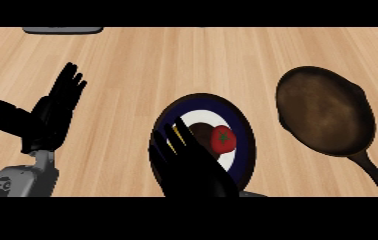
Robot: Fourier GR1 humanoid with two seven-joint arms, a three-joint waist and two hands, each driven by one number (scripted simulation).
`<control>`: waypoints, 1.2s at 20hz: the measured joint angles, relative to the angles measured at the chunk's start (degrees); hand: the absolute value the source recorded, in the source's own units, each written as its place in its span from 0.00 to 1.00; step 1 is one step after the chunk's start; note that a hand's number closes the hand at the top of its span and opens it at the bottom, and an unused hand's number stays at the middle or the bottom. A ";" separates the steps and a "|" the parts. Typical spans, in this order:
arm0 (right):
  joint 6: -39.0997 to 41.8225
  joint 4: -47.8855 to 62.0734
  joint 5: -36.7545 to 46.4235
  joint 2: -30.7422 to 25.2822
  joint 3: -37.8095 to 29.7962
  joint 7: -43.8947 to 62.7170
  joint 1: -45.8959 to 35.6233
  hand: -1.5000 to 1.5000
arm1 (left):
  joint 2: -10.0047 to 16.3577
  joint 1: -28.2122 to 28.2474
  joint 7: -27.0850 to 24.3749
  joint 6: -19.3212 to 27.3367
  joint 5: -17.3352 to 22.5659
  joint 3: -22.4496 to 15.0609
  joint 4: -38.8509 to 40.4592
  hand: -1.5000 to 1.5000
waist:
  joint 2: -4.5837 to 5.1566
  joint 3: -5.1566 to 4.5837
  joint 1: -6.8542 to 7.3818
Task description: Pick the lemon from the plate and place it in the pan
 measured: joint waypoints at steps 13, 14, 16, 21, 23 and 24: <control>-2.50 9.17 11.16 8.90 3.13 -0.49 3.82 0.00 | -3.36 -0.76 0.28 -1.20 -3.23 1.78 1.05 0.50 | 0.08 0.01 0.03; -3.14 10.50 11.69 9.52 3.28 0.01 3.80 0.00 | -3.71 -0.43 0.16 -1.24 -3.55 1.63 0.72 0.50 | 0.08 0.01 0.08; -3.91 12.46 11.54 10.30 3.68 1.43 3.30 0.00 | -3.90 -1.34 0.45 -1.85 -3.55 2.09 1.60 0.50 | 0.09 0.00 0.14; -6.50 15.41 13.04 9.85 1.05 -2.02 3.19 0.00 | -4.01 -0.96 1.22 -3.05 -4.06 3.08 0.66 0.50 | 0.10 0.00 0.14; -7.64 18.12 13.13 10.43 0.81 -2.72 2.28 0.00 | -4.35 -0.42 1.06 -3.31 -4.46 3.28 0.35 0.50 | 0.11 0.01 0.23; -7.48 18.90 13.04 10.74 0.64 -2.61 1.83 0.00 | -4.35 -0.79 1.22 -3.54 -4.56 3.62 0.67 0.50 | 0.11 0.01 0.23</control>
